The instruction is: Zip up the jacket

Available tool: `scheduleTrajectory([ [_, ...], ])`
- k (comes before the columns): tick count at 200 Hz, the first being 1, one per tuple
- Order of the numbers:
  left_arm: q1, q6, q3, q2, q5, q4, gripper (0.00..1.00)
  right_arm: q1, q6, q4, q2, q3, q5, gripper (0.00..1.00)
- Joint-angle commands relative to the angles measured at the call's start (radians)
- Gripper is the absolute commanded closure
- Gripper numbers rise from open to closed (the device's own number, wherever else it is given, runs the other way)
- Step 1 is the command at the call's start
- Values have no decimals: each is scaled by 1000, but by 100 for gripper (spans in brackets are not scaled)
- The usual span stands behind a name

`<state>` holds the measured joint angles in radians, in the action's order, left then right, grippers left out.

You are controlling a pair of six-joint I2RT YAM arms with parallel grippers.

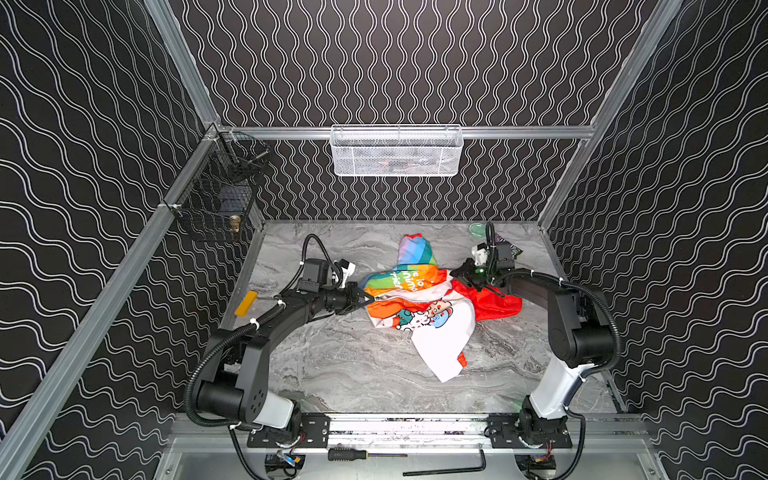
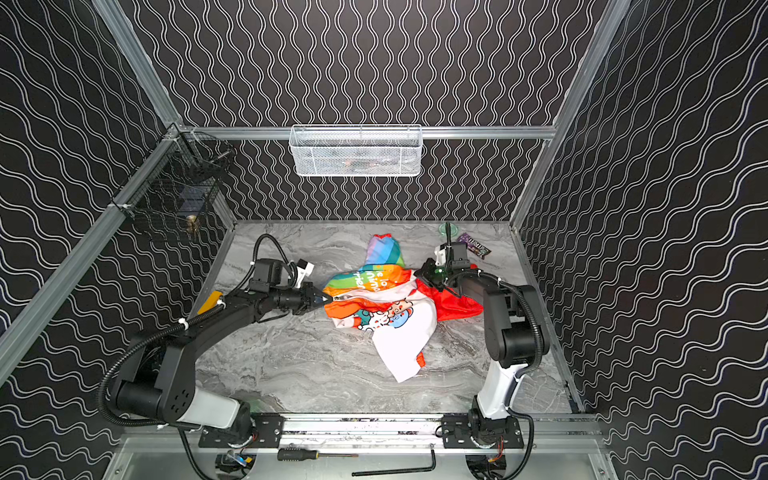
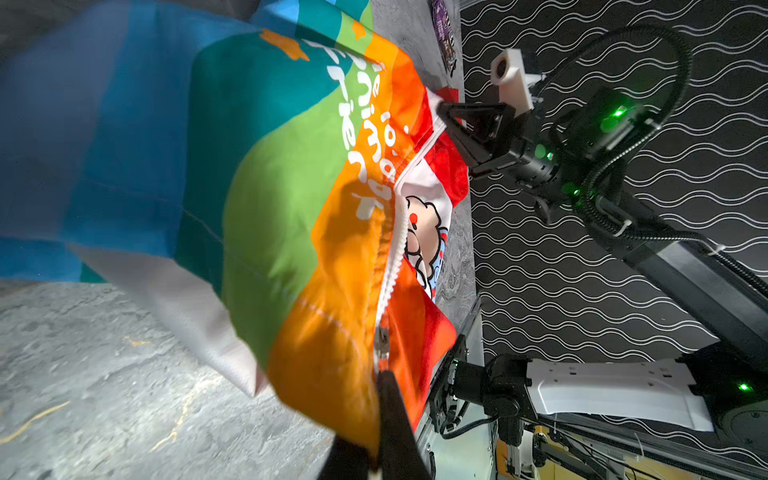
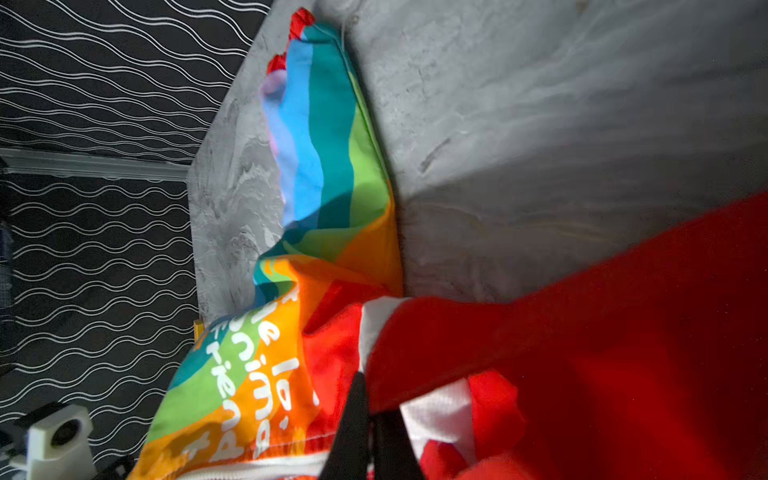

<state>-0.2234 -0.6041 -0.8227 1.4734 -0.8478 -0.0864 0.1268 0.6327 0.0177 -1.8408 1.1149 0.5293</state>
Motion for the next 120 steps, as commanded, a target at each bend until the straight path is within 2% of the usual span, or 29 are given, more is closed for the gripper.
scheduleTrajectory([
  [1,1,73,-22,5,1,-57,100,-22,-39,-32,-8,39,-8,100],
  [67,1,118,-29,22,21,-101,100,-76,-115,-74,-87,98,-29,100],
  [107,1,100,-14,27,24,-76,100,-76,-126,-44,-114,84,25,100],
  [120,-1,89,-8,27,23,-62,100,-78,-126,-38,-100,66,33,89],
])
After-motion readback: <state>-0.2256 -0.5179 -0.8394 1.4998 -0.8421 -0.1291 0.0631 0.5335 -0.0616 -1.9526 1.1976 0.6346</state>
